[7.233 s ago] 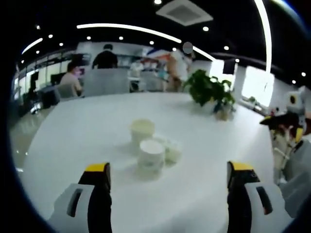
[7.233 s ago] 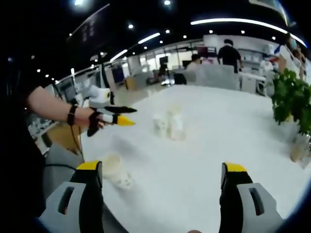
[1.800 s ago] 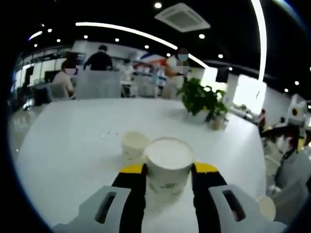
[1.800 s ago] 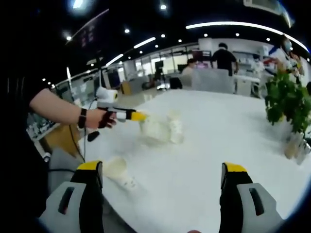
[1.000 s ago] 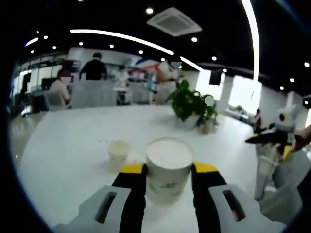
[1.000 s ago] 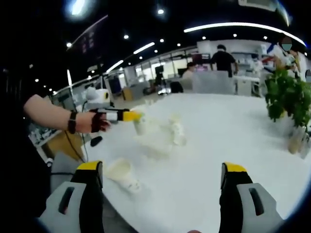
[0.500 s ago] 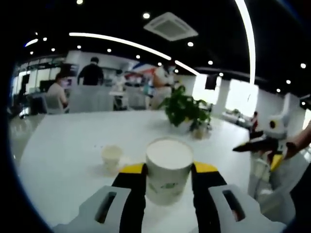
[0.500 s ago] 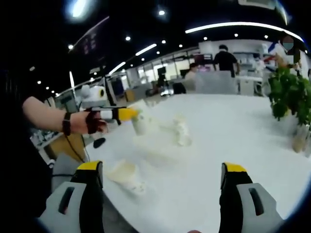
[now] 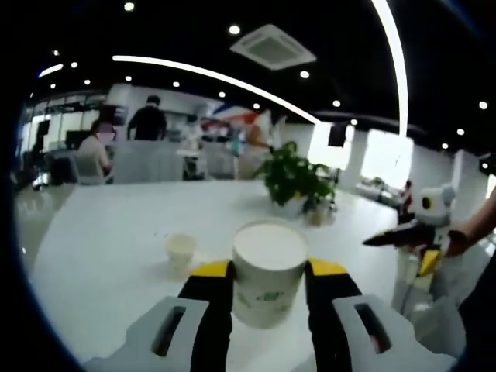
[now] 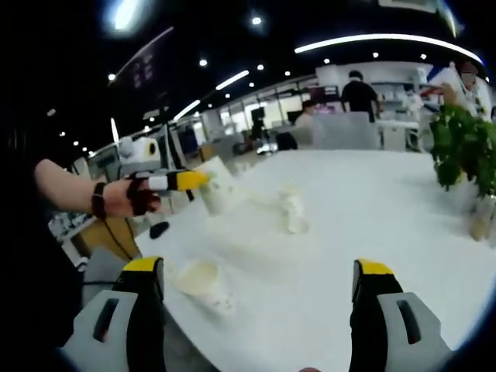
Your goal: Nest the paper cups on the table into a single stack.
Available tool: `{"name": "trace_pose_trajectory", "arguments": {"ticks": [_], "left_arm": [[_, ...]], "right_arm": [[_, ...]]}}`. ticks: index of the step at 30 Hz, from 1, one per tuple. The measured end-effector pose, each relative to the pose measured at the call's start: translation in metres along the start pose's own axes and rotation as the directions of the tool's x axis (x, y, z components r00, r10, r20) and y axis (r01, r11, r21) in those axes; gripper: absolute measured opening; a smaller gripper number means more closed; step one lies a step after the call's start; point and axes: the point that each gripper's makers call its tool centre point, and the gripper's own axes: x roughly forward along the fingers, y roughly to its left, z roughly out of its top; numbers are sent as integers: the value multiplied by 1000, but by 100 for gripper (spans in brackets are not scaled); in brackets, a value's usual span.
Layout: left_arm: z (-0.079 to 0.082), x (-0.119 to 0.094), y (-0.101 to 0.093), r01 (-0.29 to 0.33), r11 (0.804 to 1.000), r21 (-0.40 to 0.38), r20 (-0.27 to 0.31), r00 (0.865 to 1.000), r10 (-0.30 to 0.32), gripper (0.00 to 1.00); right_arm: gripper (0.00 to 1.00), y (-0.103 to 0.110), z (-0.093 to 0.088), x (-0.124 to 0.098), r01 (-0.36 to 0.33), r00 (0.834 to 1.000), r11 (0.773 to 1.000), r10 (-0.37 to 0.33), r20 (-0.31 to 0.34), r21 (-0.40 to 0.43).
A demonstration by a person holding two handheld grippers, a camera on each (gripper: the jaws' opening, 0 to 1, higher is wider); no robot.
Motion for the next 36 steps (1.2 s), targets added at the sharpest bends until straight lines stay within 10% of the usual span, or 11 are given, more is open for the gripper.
{"name": "trace_pose_trajectory", "arguments": {"ticks": [36], "left_arm": [[2,-6,-37,101,993,-65,33,995,-99,35]], "right_arm": [[100,9,-3,12,-20,1000,999,20,15,31]]}}
